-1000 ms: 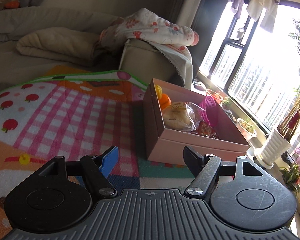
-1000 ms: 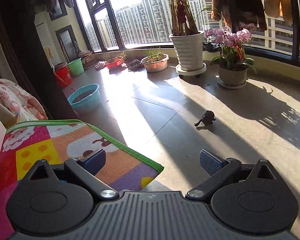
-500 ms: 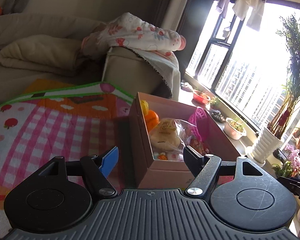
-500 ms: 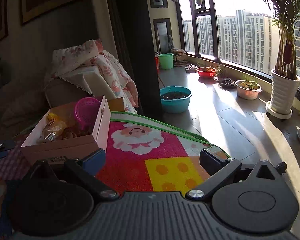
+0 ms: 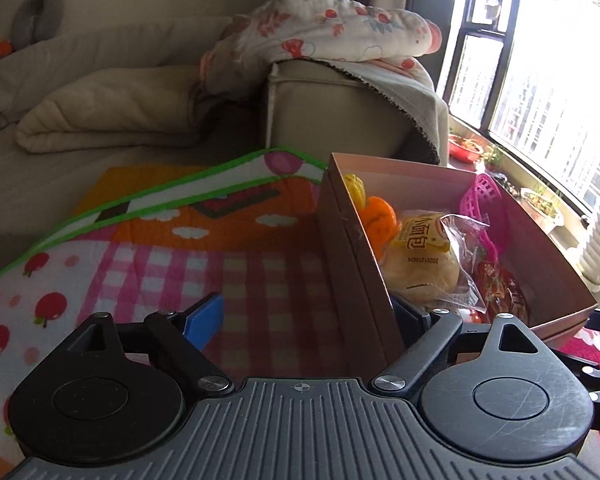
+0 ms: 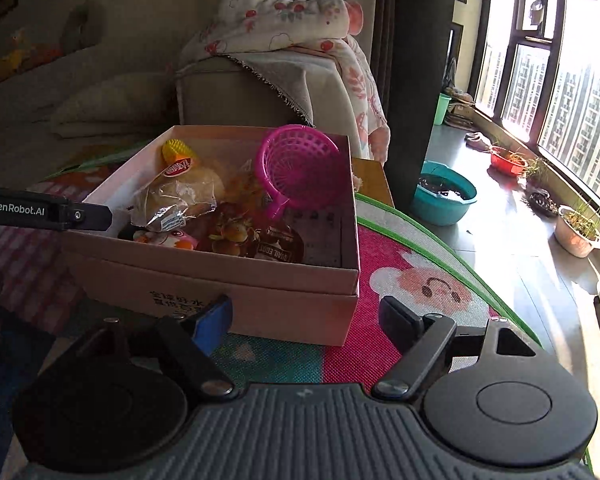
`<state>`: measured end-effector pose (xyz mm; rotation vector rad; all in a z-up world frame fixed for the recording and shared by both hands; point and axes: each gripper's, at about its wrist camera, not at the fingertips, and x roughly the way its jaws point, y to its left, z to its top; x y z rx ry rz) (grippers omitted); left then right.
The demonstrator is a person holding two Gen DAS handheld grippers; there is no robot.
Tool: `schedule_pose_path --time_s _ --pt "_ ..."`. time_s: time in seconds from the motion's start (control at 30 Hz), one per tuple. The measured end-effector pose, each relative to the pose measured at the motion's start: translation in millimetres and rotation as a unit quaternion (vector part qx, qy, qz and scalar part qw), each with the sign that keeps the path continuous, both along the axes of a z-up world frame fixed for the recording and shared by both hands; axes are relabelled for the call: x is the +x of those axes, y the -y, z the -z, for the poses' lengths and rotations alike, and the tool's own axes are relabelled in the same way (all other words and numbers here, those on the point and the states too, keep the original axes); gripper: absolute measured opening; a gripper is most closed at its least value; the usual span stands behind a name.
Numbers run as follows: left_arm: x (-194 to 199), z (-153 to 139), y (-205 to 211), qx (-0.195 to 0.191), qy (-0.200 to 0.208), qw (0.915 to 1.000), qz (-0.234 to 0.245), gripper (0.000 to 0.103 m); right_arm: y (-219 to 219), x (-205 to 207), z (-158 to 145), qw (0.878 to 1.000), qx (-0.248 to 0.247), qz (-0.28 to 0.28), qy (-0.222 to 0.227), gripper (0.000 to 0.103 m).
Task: Organize objects
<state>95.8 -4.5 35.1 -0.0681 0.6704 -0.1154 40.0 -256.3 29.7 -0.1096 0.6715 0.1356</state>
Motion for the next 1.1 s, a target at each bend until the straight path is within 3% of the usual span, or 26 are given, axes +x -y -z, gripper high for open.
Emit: schedule_pose_path --time_s 0.13,0.3,0.47,0.57,0.63,0.73,0.83,0.93,1.03,1.1 --pt "26.7 2.5 -35.9 0.001 0.006 0.9992 -0.038 0.101 -38.0 26.2 -1.2 0.999 -0.008 -0.032 0.005 0.081" --pt "45.4 5.7 -54.8 0.007 0.013 0.9988 -0.046 0.102 -69.7 57.2 2.3 0.999 -0.016 -0.033 0.010 0.081" --pt "49.7 9.5 -58.8 -0.003 0.013 0.9988 -0.046 0.101 -76.2 61.1 5.6 1.000 -0.012 -0.025 0.009 0.081" --pt "32.1 0.5 -59.0 -0.008 0.050 0.9974 -0.052 0.101 -72.5 53.2 4.6 1.000 -0.006 -0.011 0.006 0.084" --pt "9.2 -11.2 -60.0 -0.017 0.082 0.9947 -0.060 0.101 -67.7 38.8 3.1 1.000 0.002 -0.002 0.011 0.102" --pt "-31.2 -21.0 -53.9 -0.021 0.110 0.9926 -0.045 0.100 -66.9 17.6 6.3 1.000 0.001 0.001 0.000 0.103" --pt "-67.2 -9.1 -36.0 -0.003 0.087 0.9961 -0.011 0.101 -73.3 -3.0 15.9 1.000 -0.011 0.004 -0.014 0.103" --pt "-89.9 13.6 -19.8 0.020 0.061 0.9978 -0.013 0.101 -77.8 -15.2 26.4 0.999 -0.031 0.016 -0.020 0.103" --pt "-92.5 31.2 -13.6 0.035 0.019 0.9989 -0.023 0.101 -67.5 -9.0 27.0 0.999 0.003 0.031 -0.037 0.103" --pt "-91.0 30.8 -14.1 0.037 0.018 0.9986 -0.035 0.100 -55.8 -8.9 28.7 0.998 0.043 0.037 -0.040 0.103"
